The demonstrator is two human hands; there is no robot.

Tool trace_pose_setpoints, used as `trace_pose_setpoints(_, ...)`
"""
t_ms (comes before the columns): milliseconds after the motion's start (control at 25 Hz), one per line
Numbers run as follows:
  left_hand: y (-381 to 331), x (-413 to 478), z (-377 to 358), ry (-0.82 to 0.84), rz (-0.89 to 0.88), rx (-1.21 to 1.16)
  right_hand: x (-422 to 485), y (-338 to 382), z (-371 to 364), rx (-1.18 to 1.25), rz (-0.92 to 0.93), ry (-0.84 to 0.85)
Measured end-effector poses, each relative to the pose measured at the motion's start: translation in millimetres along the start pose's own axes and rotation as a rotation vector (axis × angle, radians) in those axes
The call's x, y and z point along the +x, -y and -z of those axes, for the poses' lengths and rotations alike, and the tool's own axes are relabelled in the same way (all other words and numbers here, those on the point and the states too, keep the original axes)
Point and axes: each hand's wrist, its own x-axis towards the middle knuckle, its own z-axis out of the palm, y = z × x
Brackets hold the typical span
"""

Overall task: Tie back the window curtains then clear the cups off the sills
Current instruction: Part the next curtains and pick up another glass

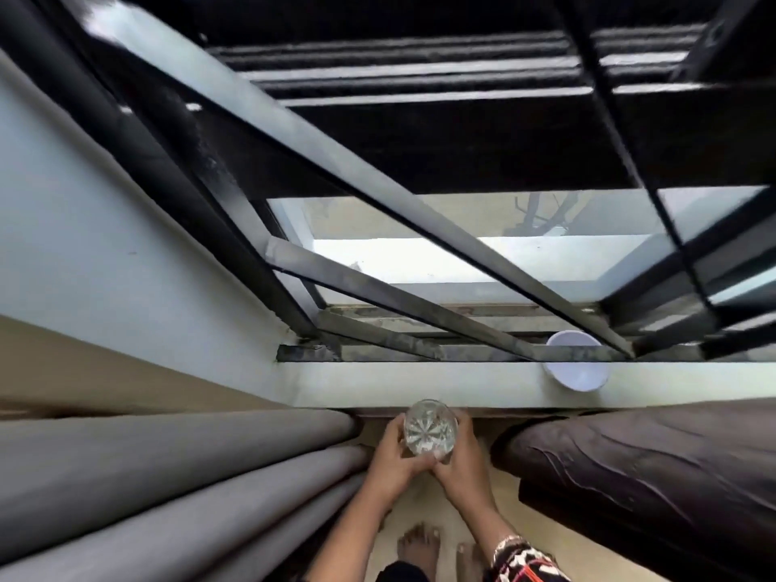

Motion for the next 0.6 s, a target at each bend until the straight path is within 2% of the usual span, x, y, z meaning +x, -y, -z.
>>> trace_pose_setpoints(200, -39.1, -74.9, -6.0, 0.107, -0.020, -0.005, -70.4, 54.6, 39.6, 0.046, 0.003, -0.045)
trace_pose_setpoints(440, -115.6, -145.7, -19.4, 0.204, -0.186, 0.066, -126.2, 135.2, 83.3, 0.074, 0.098, -0.207)
trace_pose_setpoints(600, -130.2, -208.4, -19.8, 0.242, -0.281, 0.163, -188.8, 167.4, 94.1, 0.065, 0.129, -0.311)
